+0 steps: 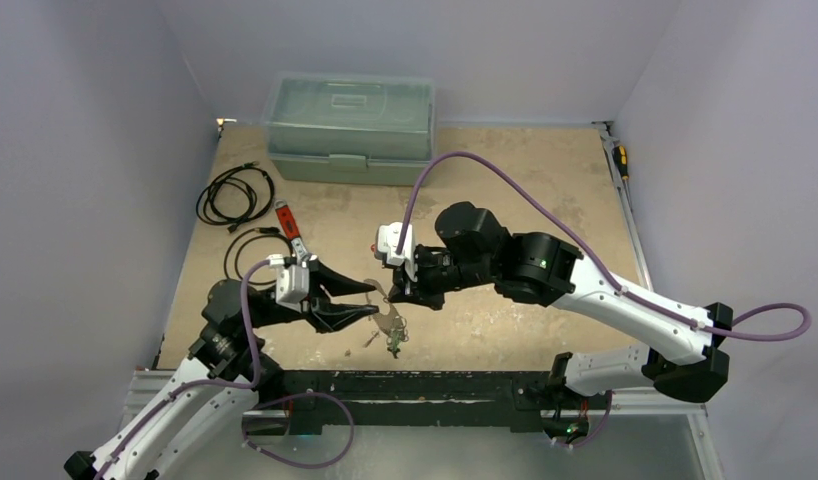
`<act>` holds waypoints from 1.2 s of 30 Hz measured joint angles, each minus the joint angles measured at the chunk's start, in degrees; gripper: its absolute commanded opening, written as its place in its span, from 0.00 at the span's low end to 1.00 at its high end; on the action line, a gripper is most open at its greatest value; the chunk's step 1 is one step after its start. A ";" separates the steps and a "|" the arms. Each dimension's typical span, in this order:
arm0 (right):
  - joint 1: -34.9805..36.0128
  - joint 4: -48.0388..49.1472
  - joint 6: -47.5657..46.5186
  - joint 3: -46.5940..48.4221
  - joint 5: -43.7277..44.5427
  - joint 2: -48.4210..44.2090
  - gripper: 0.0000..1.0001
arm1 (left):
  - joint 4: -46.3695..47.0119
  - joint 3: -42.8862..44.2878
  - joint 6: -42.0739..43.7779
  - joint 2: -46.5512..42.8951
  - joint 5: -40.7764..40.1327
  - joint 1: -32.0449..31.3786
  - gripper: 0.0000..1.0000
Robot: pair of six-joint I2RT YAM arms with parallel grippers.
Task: Put the keys on the keyring
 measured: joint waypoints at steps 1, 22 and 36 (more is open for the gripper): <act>0.07 0.17 -0.04 0.00 0.00 0.00 0.00 | 0.13 -0.09 -0.02 0.13 0.07 -0.26 0.33; 1.46 1.60 -1.51 0.20 -1.25 1.01 0.00 | 1.27 -0.15 0.00 2.05 0.52 -2.03 0.14; 1.53 1.57 -2.45 0.42 -1.90 1.73 0.00 | 1.49 -0.90 0.02 1.36 1.27 -2.84 0.00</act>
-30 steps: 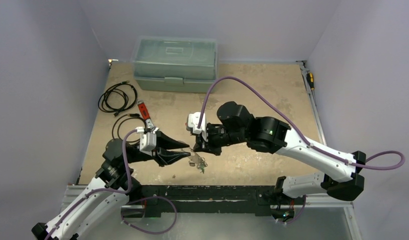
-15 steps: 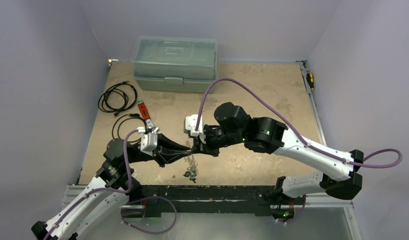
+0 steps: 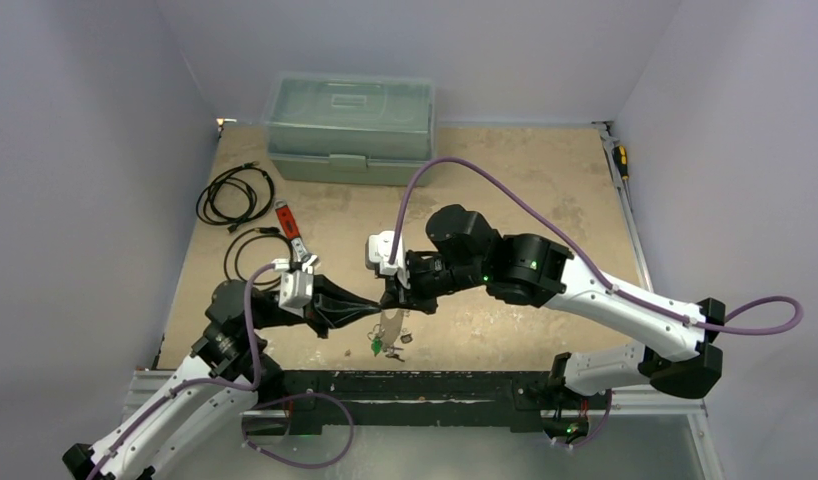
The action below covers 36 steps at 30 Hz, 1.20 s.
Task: Put the keys on the keyring
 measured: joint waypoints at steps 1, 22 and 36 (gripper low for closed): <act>0.02 0.17 -0.04 0.00 -0.46 -0.02 0.00 | -0.02 0.00 0.02 -0.39 0.33 0.00 0.00; 0.70 35.85 5.92 -21.59 -2.49 -18.38 0.53 | 6.62 -1.03 -4.00 -10.54 -2.19 -0.07 0.00; 0.70 65.48 19.76 -33.77 -2.95 -14.51 0.39 | 18.73 -4.81 -10.86 -12.31 -8.96 -0.09 0.00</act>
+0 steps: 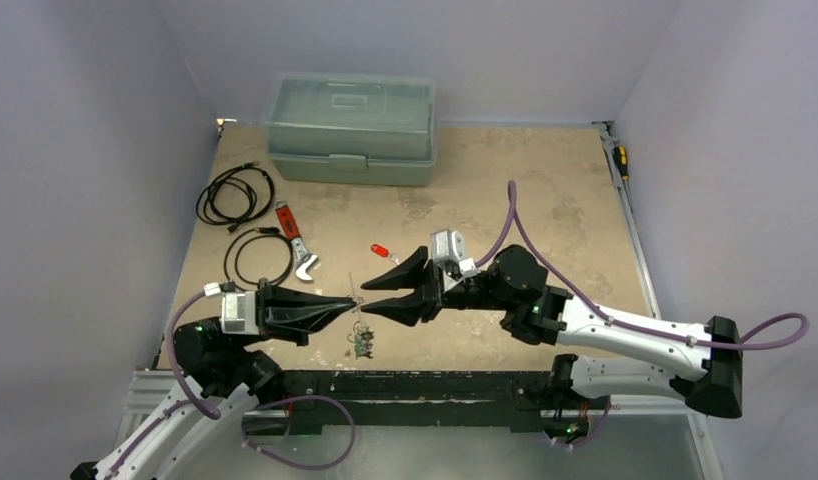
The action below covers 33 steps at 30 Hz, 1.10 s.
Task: Put the keys on the keyring
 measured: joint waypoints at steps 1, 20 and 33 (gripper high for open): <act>0.00 0.92 0.57 0.00 -0.04 0.68 0.38 | 0.28 -0.04 -0.20 -0.11 -0.17 0.00 0.00; 0.00 4.07 2.80 1.70 -2.71 6.36 0.00 | 0.92 -0.07 -0.66 -1.92 -2.56 0.00 0.00; 0.09 0.07 2.80 2.29 6.54 6.25 0.06 | -16.63 7.21 8.55 -1.53 -12.74 0.00 0.53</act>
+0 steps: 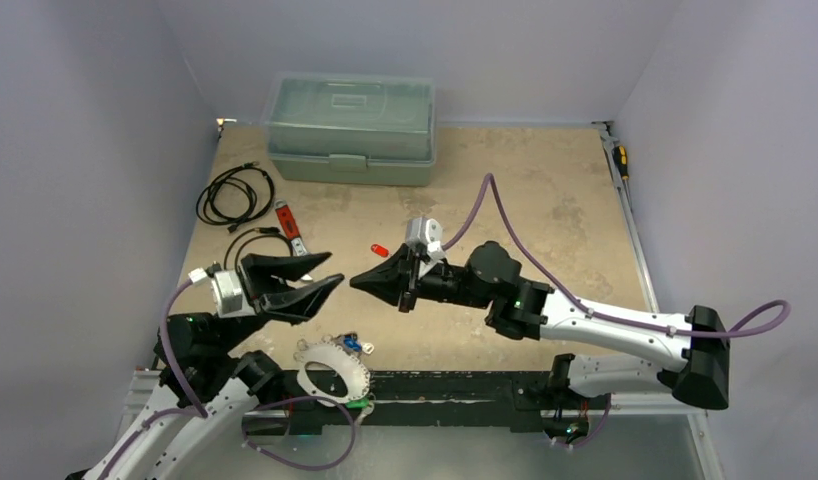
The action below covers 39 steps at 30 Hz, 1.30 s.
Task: Put the keys on the keyring
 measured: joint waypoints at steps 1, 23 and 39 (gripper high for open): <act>-0.02 -1.44 0.15 0.04 2.43 0.28 0.12 | -3.96 2.10 1.79 0.46 -3.93 0.00 0.62; 8.37 -15.34 8.70 11.37 14.12 39.71 0.85 | -29.27 6.27 7.58 -2.91 -45.33 0.00 0.88; 13.70 -21.31 3.45 15.72 30.16 48.54 0.82 | -29.88 6.32 8.98 -3.54 -45.70 0.00 0.88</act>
